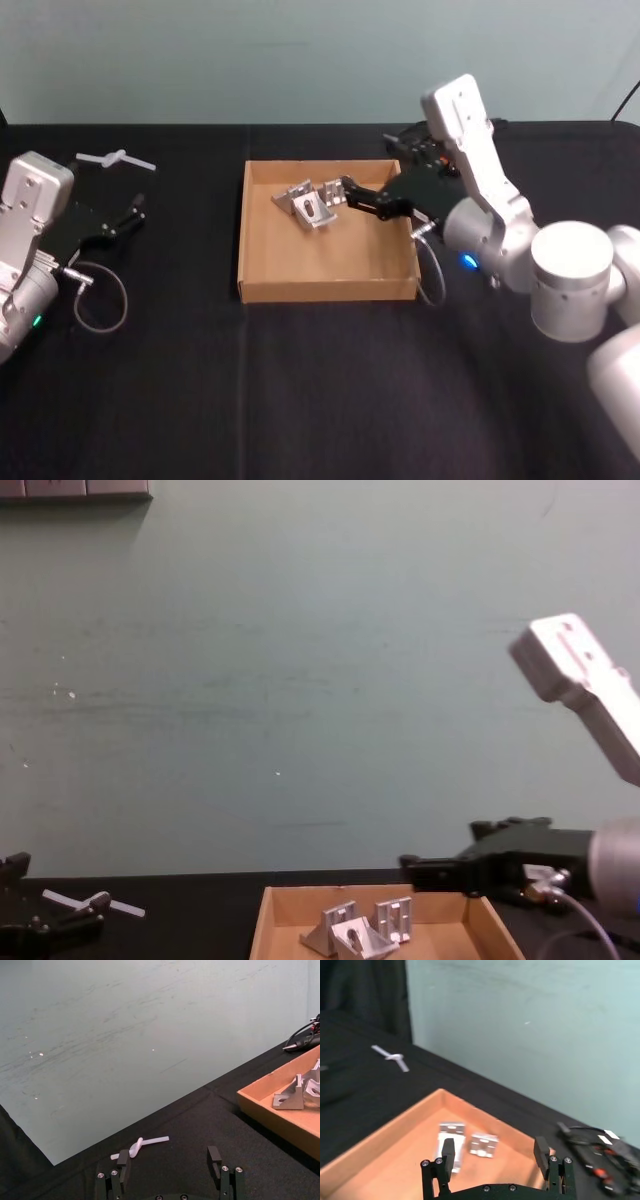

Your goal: Use one hand to pick up the angle iron from the table and place it into the box.

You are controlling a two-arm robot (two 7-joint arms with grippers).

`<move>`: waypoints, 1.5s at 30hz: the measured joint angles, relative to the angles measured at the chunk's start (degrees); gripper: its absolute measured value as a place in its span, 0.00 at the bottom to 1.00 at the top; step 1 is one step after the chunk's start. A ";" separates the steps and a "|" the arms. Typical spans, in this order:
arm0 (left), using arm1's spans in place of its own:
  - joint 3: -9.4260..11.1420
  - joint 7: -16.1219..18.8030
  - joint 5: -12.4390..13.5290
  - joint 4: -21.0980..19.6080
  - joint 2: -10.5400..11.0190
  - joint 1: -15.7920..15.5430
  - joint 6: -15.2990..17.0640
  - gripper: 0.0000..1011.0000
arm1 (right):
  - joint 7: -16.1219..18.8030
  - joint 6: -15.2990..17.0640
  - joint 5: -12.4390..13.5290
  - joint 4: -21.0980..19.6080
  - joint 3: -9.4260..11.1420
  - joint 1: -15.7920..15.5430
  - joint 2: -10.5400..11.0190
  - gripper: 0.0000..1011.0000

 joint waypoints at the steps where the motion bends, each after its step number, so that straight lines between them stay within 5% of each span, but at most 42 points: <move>1: 0.00 0.00 0.00 0.00 0.00 0.00 0.00 0.99 | -0.86 -0.67 -0.55 -0.27 0.21 -0.55 0.03 0.99; 12: 0.00 0.00 0.00 0.00 0.00 0.00 0.00 0.99 | -11.86 -11.67 -7.94 0.03 2.69 -6.59 -1.61 0.99; 22: 0.00 0.00 0.00 0.00 0.00 0.00 0.00 0.99 | -14.38 -20.73 -11.36 3.70 3.10 -7.90 -3.36 0.99; 45: 0.00 0.00 0.00 0.00 0.00 0.00 0.00 0.99 | -14.37 -21.65 -11.78 4.32 3.30 -8.08 -3.79 0.99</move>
